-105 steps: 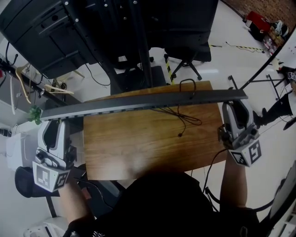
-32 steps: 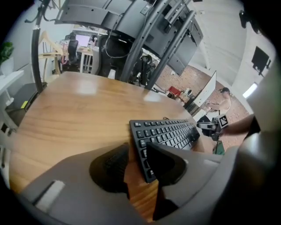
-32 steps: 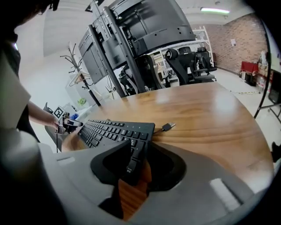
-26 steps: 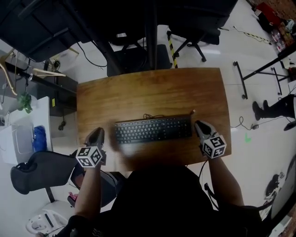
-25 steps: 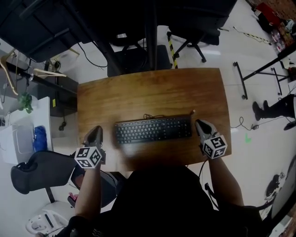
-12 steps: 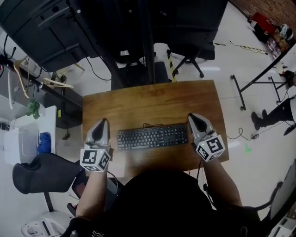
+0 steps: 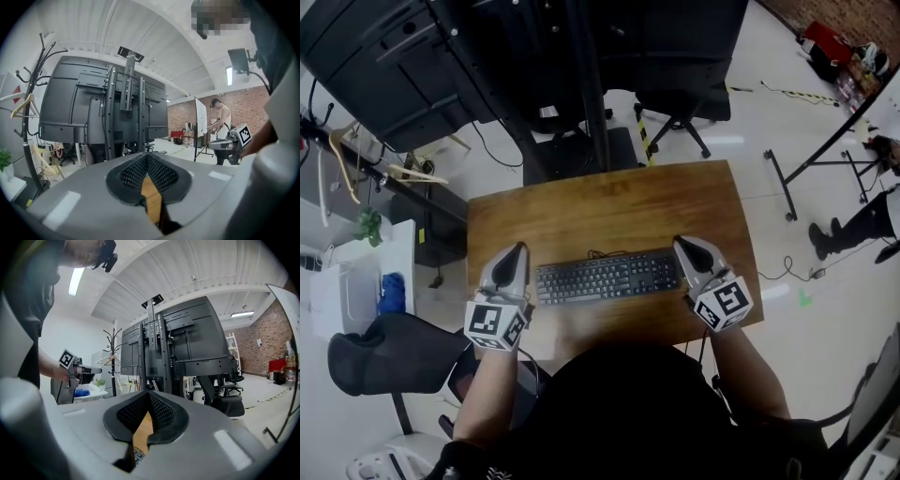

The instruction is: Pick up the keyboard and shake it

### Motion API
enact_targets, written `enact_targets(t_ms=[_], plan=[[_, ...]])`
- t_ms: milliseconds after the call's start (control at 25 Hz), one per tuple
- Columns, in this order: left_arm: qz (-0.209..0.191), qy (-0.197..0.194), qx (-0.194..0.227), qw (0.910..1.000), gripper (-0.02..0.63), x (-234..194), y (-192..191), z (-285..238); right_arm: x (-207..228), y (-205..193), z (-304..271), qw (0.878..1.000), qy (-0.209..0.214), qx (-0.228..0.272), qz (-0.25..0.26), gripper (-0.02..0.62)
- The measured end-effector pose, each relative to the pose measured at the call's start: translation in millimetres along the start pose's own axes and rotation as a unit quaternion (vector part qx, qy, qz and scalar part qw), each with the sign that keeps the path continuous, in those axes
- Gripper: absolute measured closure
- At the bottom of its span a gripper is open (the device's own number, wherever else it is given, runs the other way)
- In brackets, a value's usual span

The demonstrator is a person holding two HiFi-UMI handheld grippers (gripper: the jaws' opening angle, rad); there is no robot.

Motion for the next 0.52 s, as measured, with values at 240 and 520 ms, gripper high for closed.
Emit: enact_targets(t_ms=[240,520], plan=[[0.019,-0.007,0.009,0.9998,0.607,1.3,4.8,-1.2,-1.7,11.5,2.4,1.0,0.006,0.01,0.004,0.594],[0.019,-0.016,0.023,0.9994,0.607,1.7,15.8,-0.4,-5.3,14.6,3.6,1.0,0.007,0.013,0.01,0.594]])
Point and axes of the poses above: the fingertips, and each gripper's own axes: z backward along the fingers, x to its right, y out of its top, the point moved 3 cm from there along z, backward along the fingers
